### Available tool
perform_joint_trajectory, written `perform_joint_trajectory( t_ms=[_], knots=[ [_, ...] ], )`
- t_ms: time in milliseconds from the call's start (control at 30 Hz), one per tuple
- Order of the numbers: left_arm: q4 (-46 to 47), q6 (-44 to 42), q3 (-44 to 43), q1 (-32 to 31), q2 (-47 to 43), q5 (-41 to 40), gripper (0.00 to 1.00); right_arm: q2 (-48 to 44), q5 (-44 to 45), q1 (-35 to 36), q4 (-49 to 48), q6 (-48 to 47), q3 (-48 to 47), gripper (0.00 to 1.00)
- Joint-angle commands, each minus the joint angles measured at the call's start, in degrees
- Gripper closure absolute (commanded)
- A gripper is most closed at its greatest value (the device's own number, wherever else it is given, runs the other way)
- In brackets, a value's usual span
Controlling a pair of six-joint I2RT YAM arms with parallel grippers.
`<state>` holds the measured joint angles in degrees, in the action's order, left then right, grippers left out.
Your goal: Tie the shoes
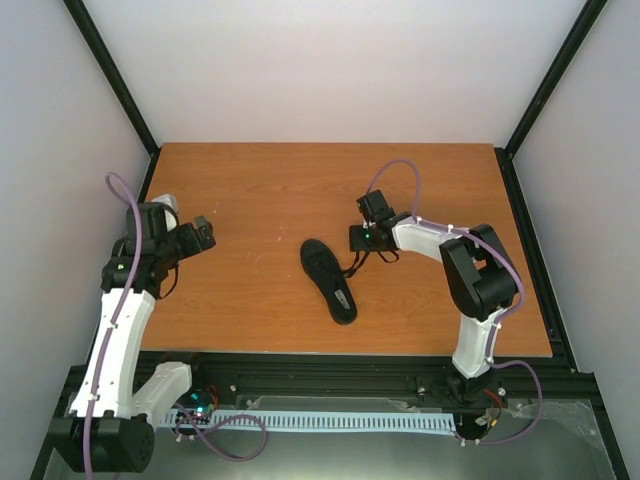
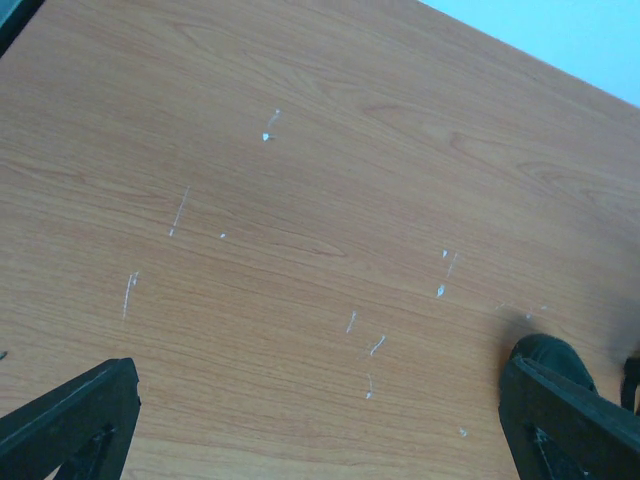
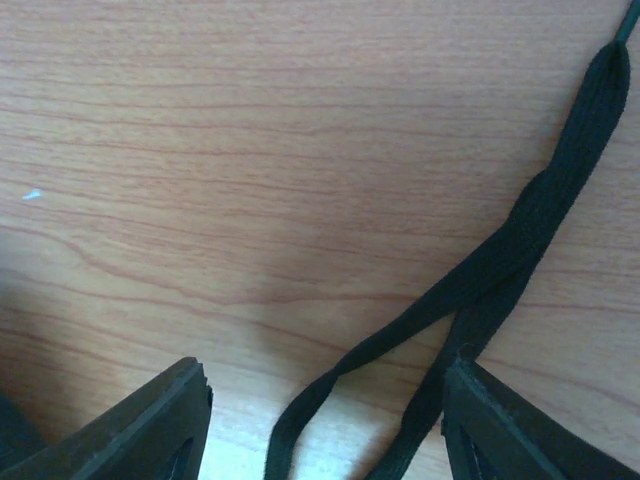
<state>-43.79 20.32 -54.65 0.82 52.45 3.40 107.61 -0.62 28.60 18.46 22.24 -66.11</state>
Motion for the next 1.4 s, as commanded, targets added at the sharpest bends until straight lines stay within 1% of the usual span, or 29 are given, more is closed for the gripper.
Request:
perform_joint_trajectory(
  t_ms=[0,167,333,367,400,467,600,700,833,1033,1100,1200,1233,1267,1367],
  knots=[
    [0.3,5.5,0.4,-0.3,-3.0,-3.5,0.00,1.8,2.7,0.0,0.6,1.0,-1.7,0.37],
    [-0.2,5.9,0.7,-0.3,-4.7,-6.2,0.00,3.8,2.8,0.0,0.6,1.1,-3.5,0.39],
    [-0.8,5.9,1.0,-0.2,-4.3,-5.5,0.00,5.6,3.7,0.0,0.5,1.1,-4.2,0.46],
    [-0.7,5.8,1.1,-0.3,-4.3,-4.9,0.00,5.8,4.1,0.0,0.3,1.2,-4.2,0.49],
    [-0.5,6.1,1.2,-0.2,-4.4,-4.6,0.00,5.9,4.4,0.0,0.3,1.2,-4.2,0.55],
    [-0.1,6.3,1.8,-0.3,-4.7,-3.8,0.00,5.7,5.6,0.0,0.3,1.4,-3.7,0.62],
    [0.3,6.5,2.5,-0.2,-5.2,-2.9,0.00,4.2,8.9,-0.1,1.0,1.3,-1.9,0.86],
    [-0.5,8.0,2.6,-0.2,-5.3,-5.3,0.00,1.3,11.1,-0.3,0.8,1.3,1.6,0.96],
    [-0.7,7.5,2.4,-0.2,-4.7,-5.2,0.00,-3.4,10.2,-1.8,0.6,1.1,7.8,0.97],
    [1.2,7.0,2.8,-0.3,-3.7,-1.4,0.00,-13.3,8.5,-3.2,2.0,3.2,17.9,0.97],
    [3.6,7.5,3.7,-0.2,-4.0,2.4,0.00,-16.4,7.1,-3.2,2.3,4.6,20.8,0.97],
    [10.3,10.0,6.7,-0.5,-4.2,12.1,0.00,-20.5,5.1,-3.2,2.5,6.5,24.5,0.97],
    [12.7,11.4,8.4,-1.1,-3.9,14.9,0.00,-21.8,5.0,-3.2,2.7,7.2,25.7,0.97],
    [15.0,12.2,9.3,-2.5,-3.5,15.9,0.00,-23.3,5.6,-3.2,3.1,7.5,26.4,0.97],
    [19.4,12.4,10.3,-11.4,-0.5,13.3,0.00,-27.8,7.8,-3.2,4.3,8.1,27.1,0.94]
  ],
)
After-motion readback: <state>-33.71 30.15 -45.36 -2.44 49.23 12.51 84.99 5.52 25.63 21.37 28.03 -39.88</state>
